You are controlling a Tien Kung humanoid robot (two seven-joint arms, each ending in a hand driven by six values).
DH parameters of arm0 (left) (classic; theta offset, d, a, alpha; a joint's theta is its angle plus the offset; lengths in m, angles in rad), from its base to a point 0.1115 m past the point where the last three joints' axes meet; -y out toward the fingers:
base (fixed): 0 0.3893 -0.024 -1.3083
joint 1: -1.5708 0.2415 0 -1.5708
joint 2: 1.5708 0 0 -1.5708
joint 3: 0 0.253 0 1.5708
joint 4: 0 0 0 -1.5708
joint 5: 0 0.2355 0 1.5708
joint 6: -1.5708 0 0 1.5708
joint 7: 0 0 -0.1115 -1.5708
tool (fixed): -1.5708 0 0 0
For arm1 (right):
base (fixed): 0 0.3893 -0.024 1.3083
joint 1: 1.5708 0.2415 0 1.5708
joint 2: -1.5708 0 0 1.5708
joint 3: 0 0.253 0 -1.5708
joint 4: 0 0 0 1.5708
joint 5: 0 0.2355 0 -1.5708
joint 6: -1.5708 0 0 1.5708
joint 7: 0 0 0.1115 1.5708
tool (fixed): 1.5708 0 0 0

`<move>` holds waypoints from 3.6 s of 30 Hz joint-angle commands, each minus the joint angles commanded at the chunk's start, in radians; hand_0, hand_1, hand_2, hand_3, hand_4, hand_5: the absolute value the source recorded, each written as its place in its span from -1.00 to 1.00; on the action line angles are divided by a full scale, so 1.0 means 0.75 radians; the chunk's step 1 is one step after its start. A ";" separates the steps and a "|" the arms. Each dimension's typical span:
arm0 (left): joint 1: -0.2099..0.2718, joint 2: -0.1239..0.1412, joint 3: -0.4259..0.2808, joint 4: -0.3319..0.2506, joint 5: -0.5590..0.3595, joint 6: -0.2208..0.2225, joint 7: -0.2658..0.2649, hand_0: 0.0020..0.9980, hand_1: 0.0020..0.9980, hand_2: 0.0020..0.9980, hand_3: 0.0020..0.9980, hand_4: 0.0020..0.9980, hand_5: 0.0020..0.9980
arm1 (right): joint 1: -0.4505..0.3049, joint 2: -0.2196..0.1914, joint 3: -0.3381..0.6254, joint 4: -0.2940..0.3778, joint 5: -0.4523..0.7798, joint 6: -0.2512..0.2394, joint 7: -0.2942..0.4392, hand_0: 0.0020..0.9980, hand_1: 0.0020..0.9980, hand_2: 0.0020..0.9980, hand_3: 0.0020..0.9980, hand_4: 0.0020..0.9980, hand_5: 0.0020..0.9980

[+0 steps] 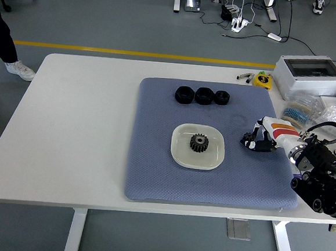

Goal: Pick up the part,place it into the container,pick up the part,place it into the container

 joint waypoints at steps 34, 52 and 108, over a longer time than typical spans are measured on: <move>0.005 0.010 0.002 0.001 -0.002 -0.006 -0.004 0.42 0.45 0.50 0.31 0.36 0.32 | 0.021 -0.101 0.268 0.640 -0.476 0.196 -0.062 -1.00 -1.00 -0.83 -0.46 0.55 -0.04; -0.011 0.026 0.030 -0.005 -0.031 -0.003 -0.005 0.42 0.45 0.51 0.33 0.37 0.32 | 0.173 0.025 0.128 0.429 -0.536 0.393 -0.066 -1.00 -0.89 -0.62 -0.19 0.79 -0.06; -0.031 0.018 0.043 0.002 -0.044 0.008 -0.024 0.43 0.45 0.51 0.32 0.38 0.32 | -0.272 -0.255 1.055 0.889 0.682 0.203 0.075 0.73 0.74 0.77 0.84 1.00 0.33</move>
